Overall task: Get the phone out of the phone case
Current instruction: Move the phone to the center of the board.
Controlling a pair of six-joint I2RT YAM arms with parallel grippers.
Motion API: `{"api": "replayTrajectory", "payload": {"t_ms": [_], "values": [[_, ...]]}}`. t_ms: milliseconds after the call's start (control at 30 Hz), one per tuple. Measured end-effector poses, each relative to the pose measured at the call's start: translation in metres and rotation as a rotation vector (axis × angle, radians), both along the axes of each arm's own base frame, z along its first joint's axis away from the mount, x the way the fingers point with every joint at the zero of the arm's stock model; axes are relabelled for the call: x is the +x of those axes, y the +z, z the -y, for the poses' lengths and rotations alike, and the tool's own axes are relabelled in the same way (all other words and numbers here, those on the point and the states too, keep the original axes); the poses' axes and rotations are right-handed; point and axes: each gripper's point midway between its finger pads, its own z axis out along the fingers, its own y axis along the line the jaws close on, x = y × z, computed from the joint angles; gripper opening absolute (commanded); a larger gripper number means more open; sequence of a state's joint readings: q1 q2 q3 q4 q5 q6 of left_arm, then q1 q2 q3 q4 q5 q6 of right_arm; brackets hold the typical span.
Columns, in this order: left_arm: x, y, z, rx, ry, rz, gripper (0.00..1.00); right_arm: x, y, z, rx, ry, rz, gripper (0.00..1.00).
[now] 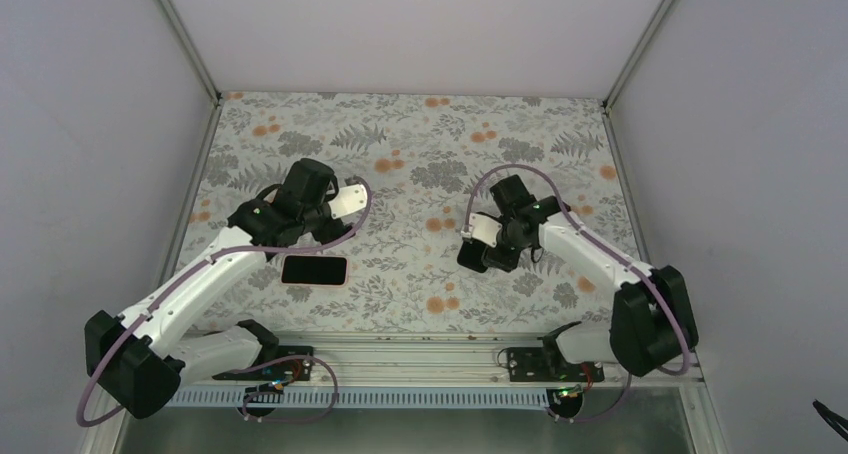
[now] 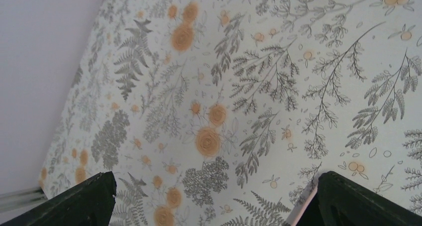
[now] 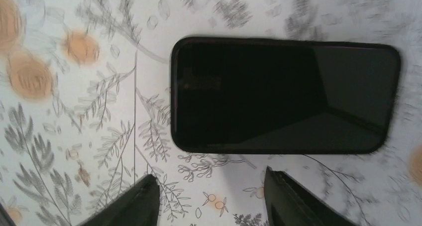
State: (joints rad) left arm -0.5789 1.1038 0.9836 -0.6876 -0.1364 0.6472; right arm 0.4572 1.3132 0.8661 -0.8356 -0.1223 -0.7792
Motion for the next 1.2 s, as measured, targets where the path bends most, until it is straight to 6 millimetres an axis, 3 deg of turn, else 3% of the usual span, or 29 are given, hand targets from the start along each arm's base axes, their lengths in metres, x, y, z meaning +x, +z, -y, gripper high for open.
{"api": "replayTrajectory", "payload": {"t_ms": [100, 133, 300, 667, 900, 1100, 1167, 1200], "values": [[-0.003, -0.01, -0.003, 0.018, 0.002, -0.02, 1.0, -0.009, -0.022, 0.006, -0.049, -0.004, -0.079, 0.09], [-0.003, -0.01, -0.003, 0.02, 0.0, -0.021, 1.0, -0.013, -0.031, 0.009, -0.069, -0.01, -0.113, 0.04], [-0.002, -0.013, -0.002, 0.025, -0.004, -0.028, 1.0, -0.023, -0.058, 0.018, -0.132, -0.03, -0.199, 0.06], [-0.001, -0.019, 0.0, 0.035, -0.012, -0.046, 1.0, -0.012, -0.071, 0.006, -0.14, -0.02, -0.226, 0.05], [-0.001, -0.019, 0.0, 0.037, -0.016, -0.048, 1.0, 0.017, -0.066, -0.032, -0.076, 0.017, -0.222, 0.1], [-0.001, -0.019, 0.0, 0.035, -0.017, -0.049, 1.0, 0.052, -0.046, -0.075, 0.059, 0.051, -0.197, 0.13], [-0.001, -0.019, 0.0, 0.035, -0.017, -0.048, 1.0, 0.059, -0.039, -0.086, 0.099, 0.065, -0.196, 0.26], [-0.001, -0.019, 0.0, 0.035, -0.017, -0.048, 1.0, 0.059, -0.036, -0.089, 0.115, 0.078, -0.202, 0.5]]}}
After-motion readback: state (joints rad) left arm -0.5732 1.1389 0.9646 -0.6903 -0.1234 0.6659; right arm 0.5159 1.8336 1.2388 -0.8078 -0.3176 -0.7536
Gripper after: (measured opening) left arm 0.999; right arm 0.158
